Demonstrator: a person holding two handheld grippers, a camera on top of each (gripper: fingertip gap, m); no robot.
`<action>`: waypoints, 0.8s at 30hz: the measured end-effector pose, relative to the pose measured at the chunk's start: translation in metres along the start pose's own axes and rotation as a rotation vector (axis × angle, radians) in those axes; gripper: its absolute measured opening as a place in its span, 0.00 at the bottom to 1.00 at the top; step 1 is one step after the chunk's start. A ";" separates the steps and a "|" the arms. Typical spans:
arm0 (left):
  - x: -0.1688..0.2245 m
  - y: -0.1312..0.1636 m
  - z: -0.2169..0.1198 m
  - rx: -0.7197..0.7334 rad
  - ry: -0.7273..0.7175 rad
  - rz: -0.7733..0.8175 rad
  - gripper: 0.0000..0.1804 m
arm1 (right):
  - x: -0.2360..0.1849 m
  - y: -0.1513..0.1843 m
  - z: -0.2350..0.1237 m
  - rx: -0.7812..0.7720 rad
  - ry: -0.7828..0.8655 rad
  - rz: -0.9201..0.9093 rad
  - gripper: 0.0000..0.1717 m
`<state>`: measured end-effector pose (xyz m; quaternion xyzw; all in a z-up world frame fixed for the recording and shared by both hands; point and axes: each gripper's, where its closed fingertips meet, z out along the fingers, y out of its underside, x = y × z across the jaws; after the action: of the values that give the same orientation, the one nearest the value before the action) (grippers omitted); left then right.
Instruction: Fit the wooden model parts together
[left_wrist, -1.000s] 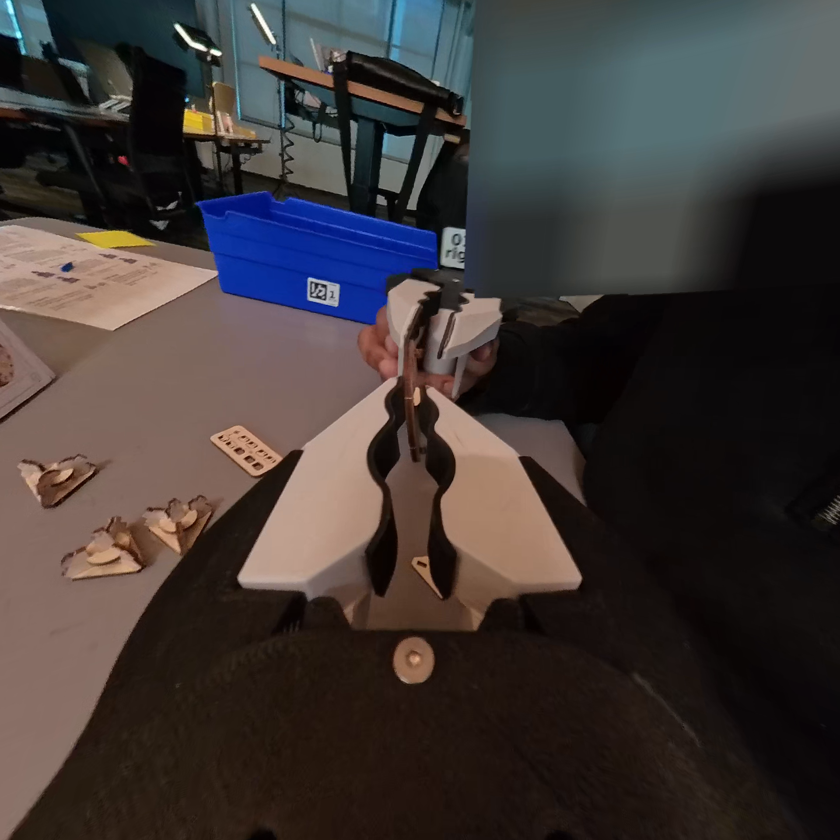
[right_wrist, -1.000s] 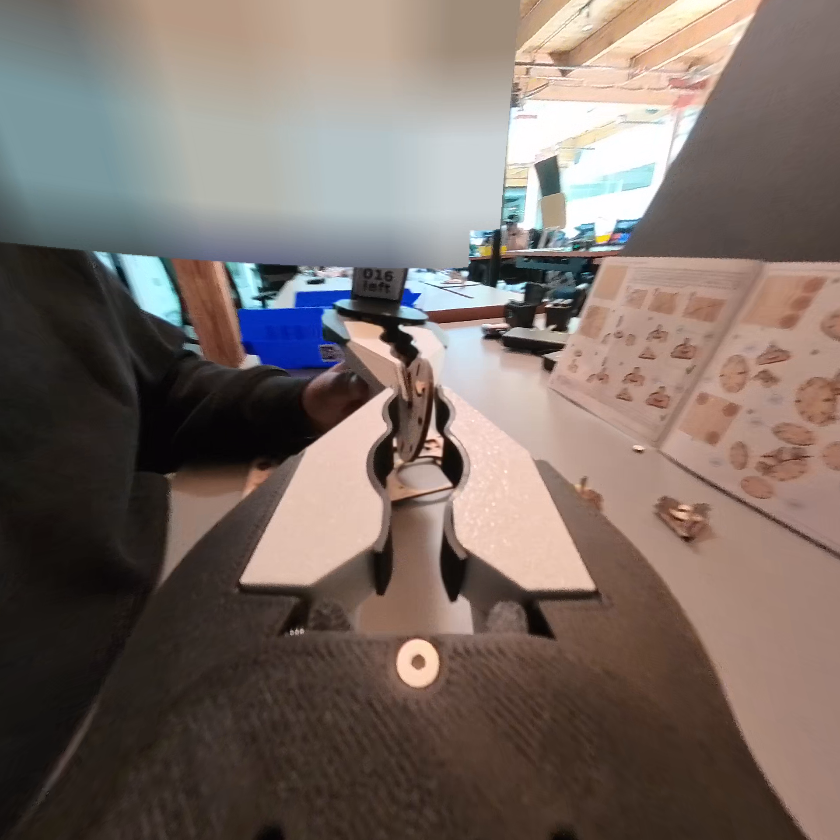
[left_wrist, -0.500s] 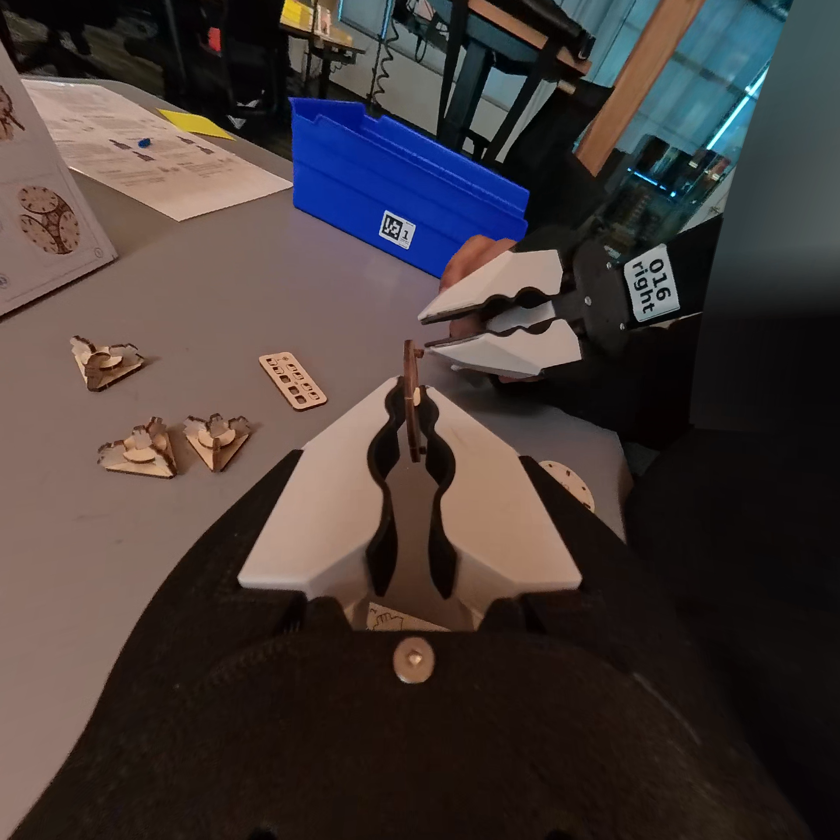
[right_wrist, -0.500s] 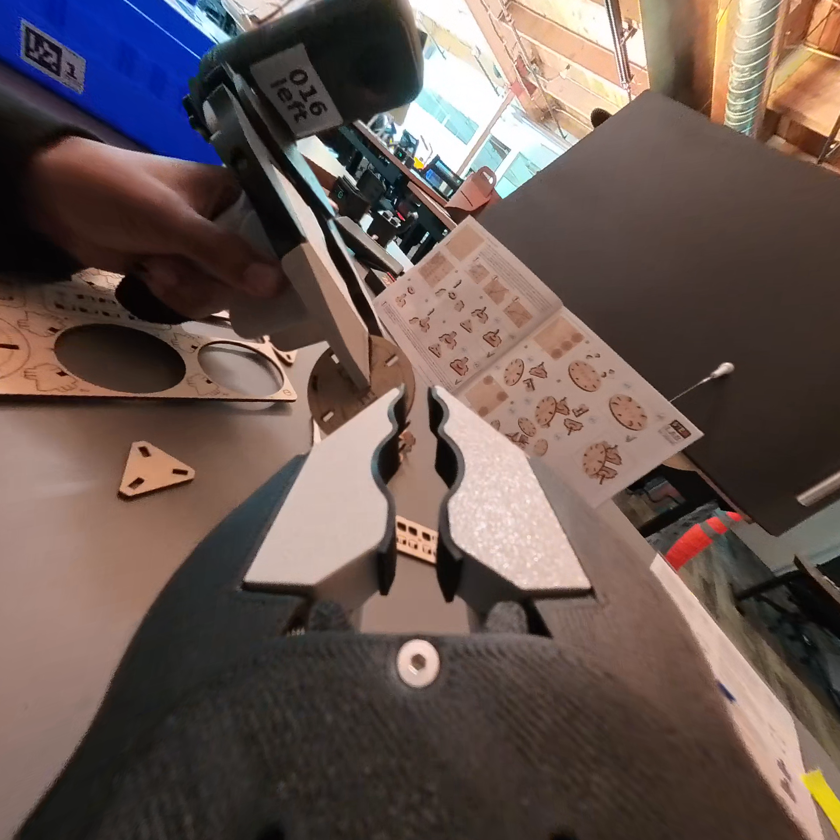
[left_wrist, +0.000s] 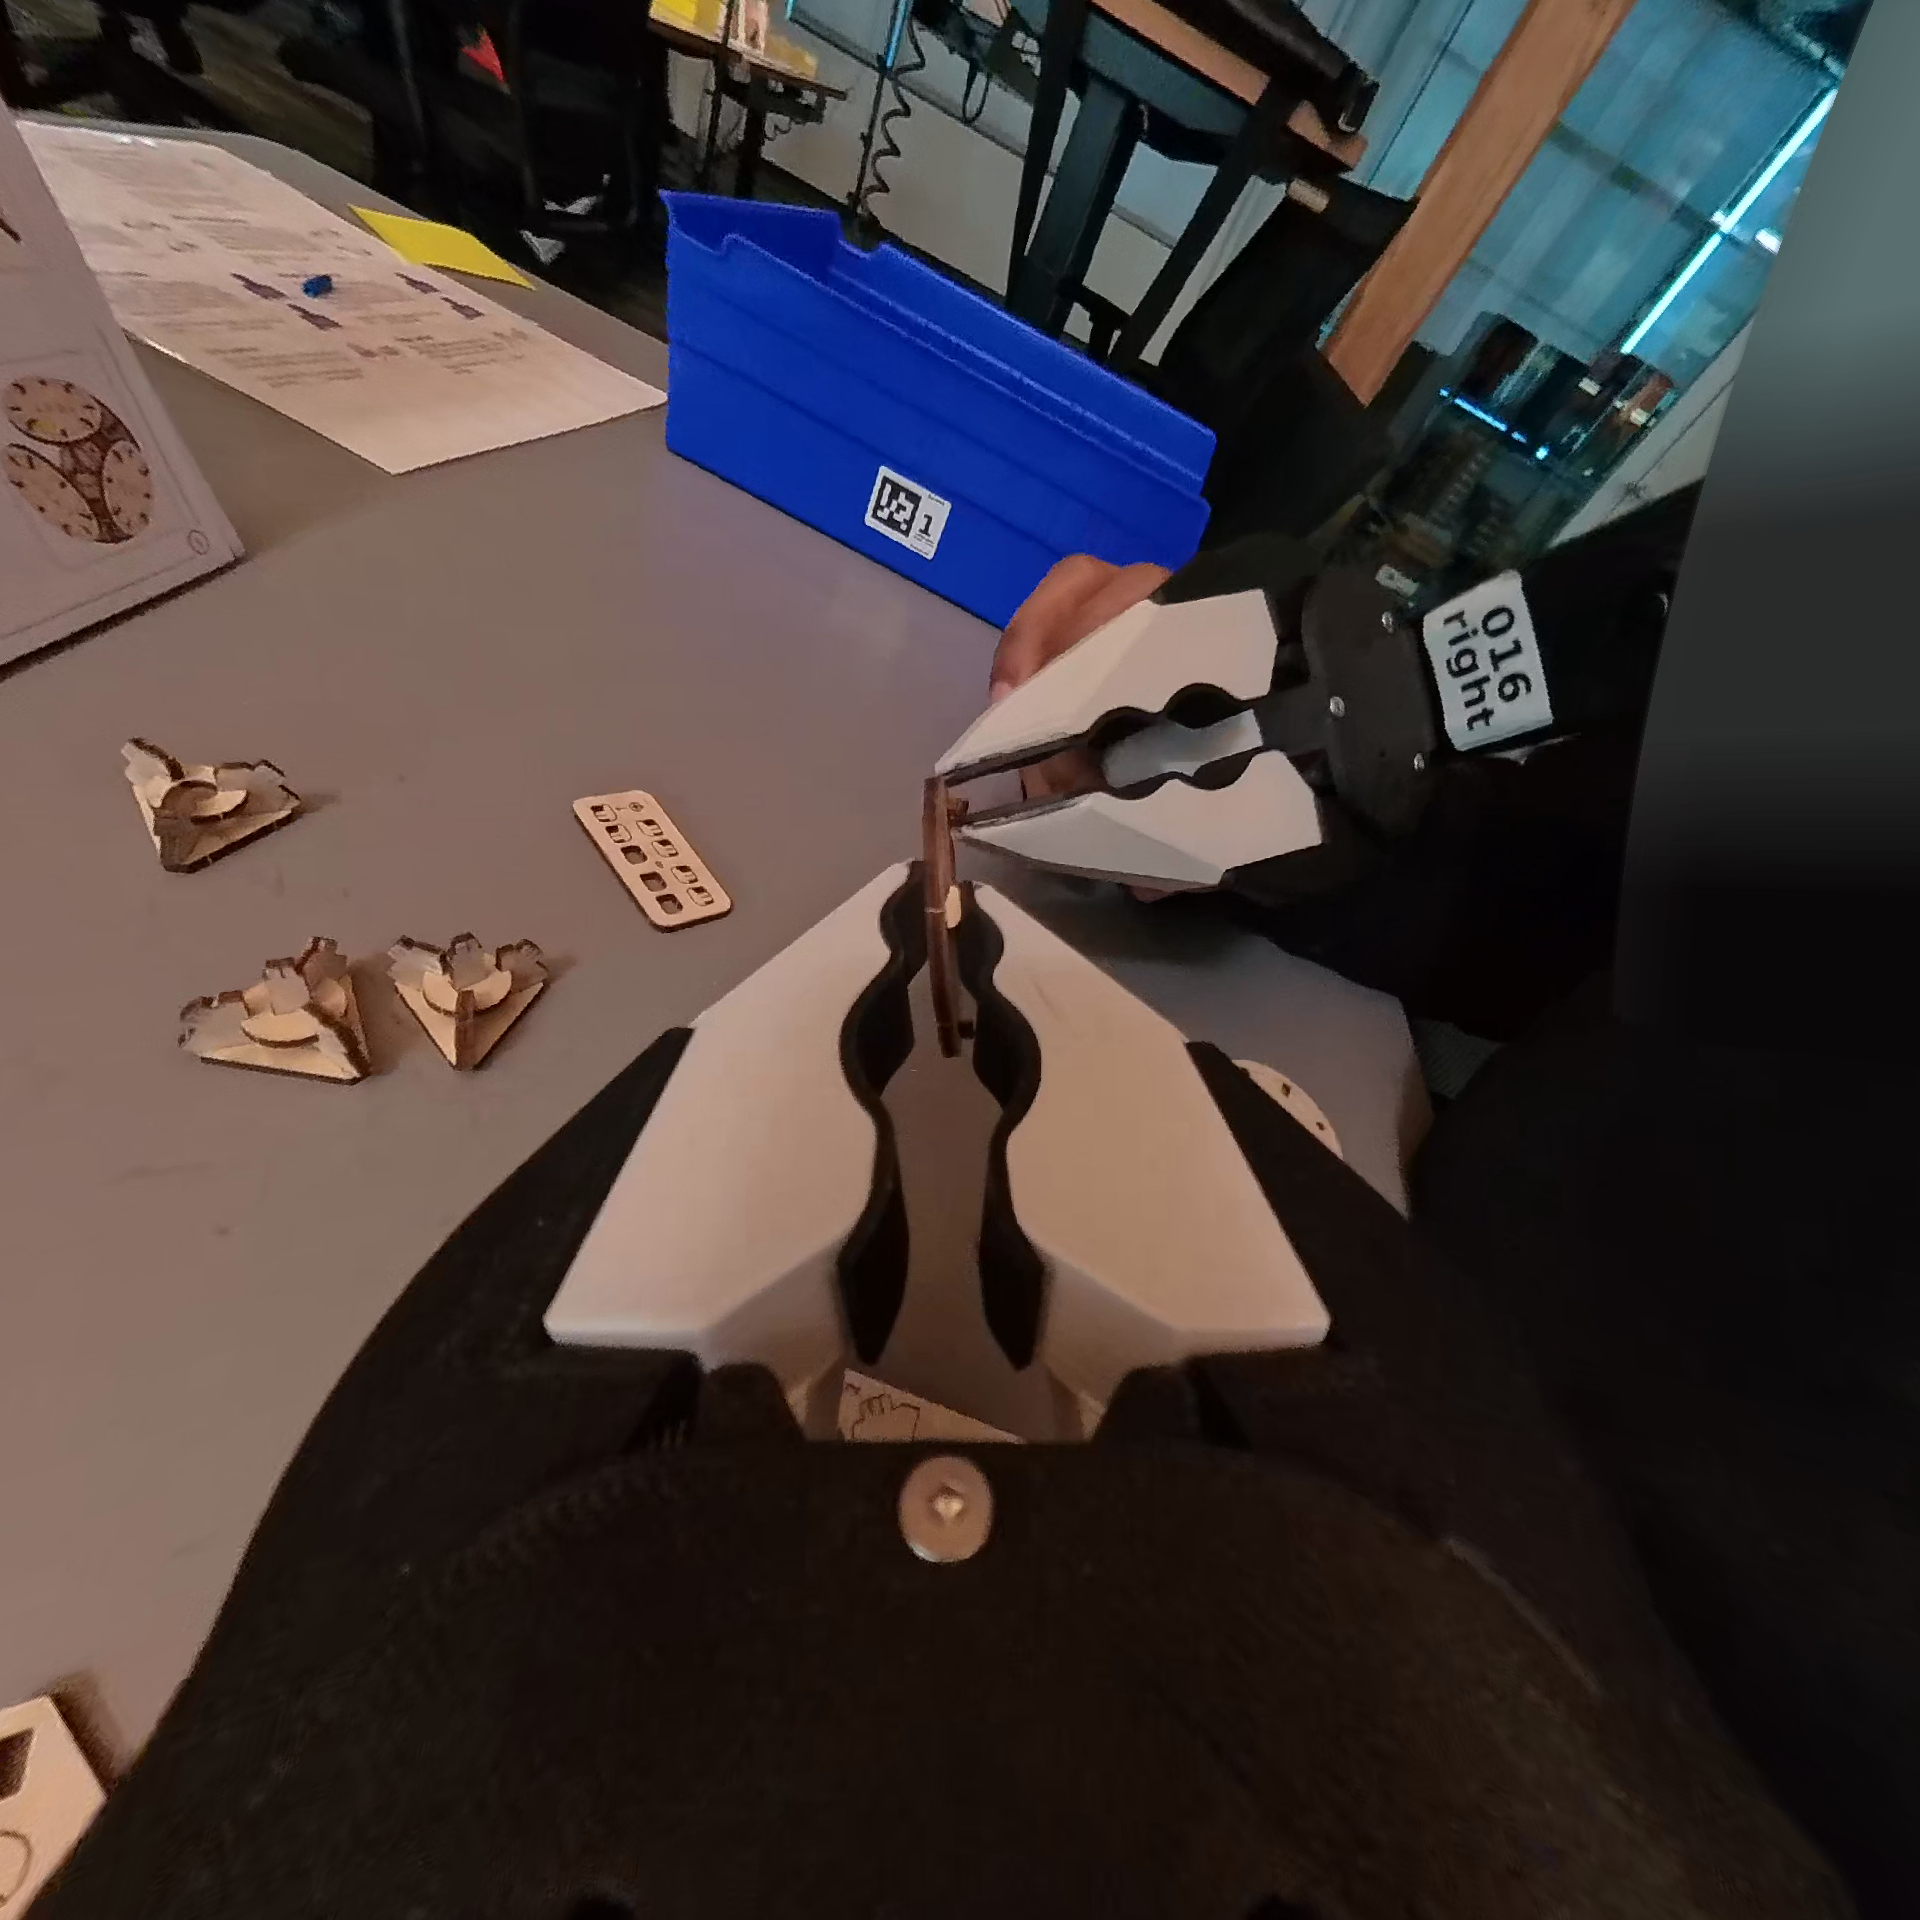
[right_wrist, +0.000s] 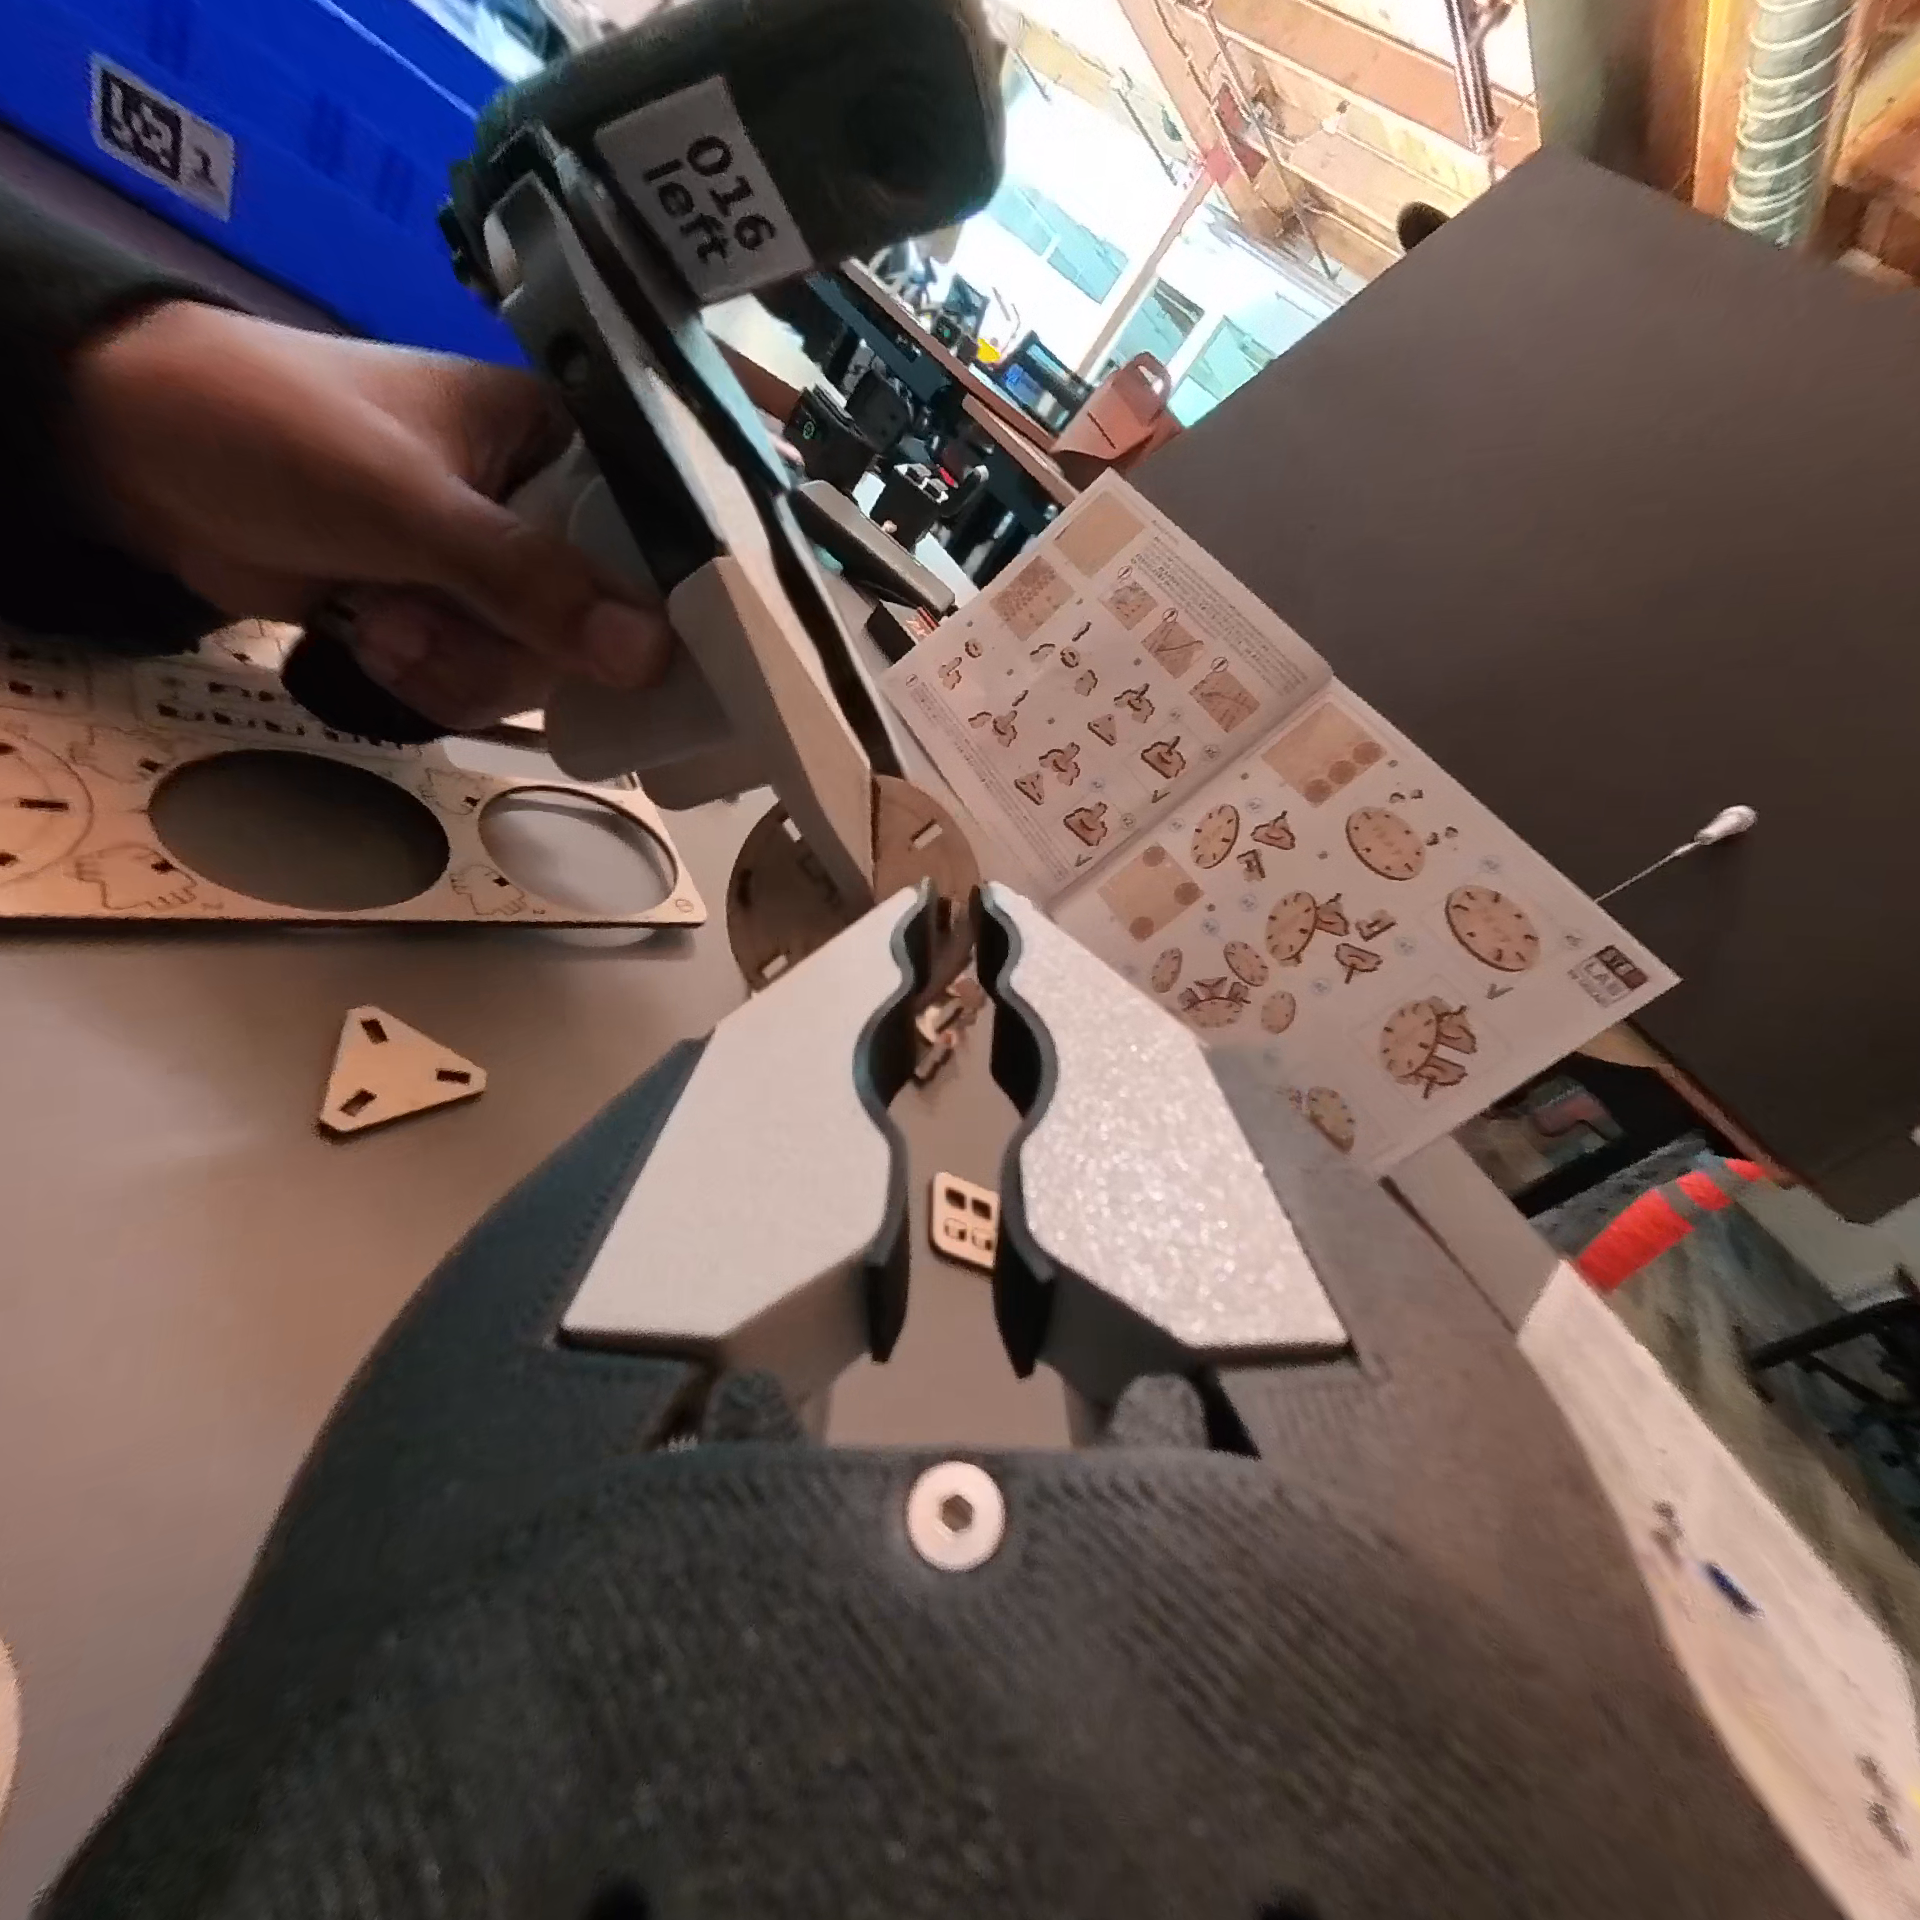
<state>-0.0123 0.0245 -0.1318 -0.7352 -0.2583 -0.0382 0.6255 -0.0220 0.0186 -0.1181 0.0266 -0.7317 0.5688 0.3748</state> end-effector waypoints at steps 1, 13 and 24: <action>0.001 0.000 0.000 0.002 0.002 0.009 0.01 | 0.000 -0.001 0.000 0.013 -0.011 0.035 0.03; 0.030 -0.025 -0.015 0.185 0.216 0.059 0.01 | 0.004 -0.030 -0.015 0.239 -0.212 0.474 0.09; 0.038 -0.021 -0.013 0.173 0.291 0.061 0.01 | 0.006 -0.042 -0.025 0.332 -0.333 0.641 0.00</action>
<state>0.0147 0.0263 -0.0959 -0.6728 -0.1448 -0.1030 0.7181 0.0064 0.0271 -0.0788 -0.0508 -0.6519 0.7553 0.0450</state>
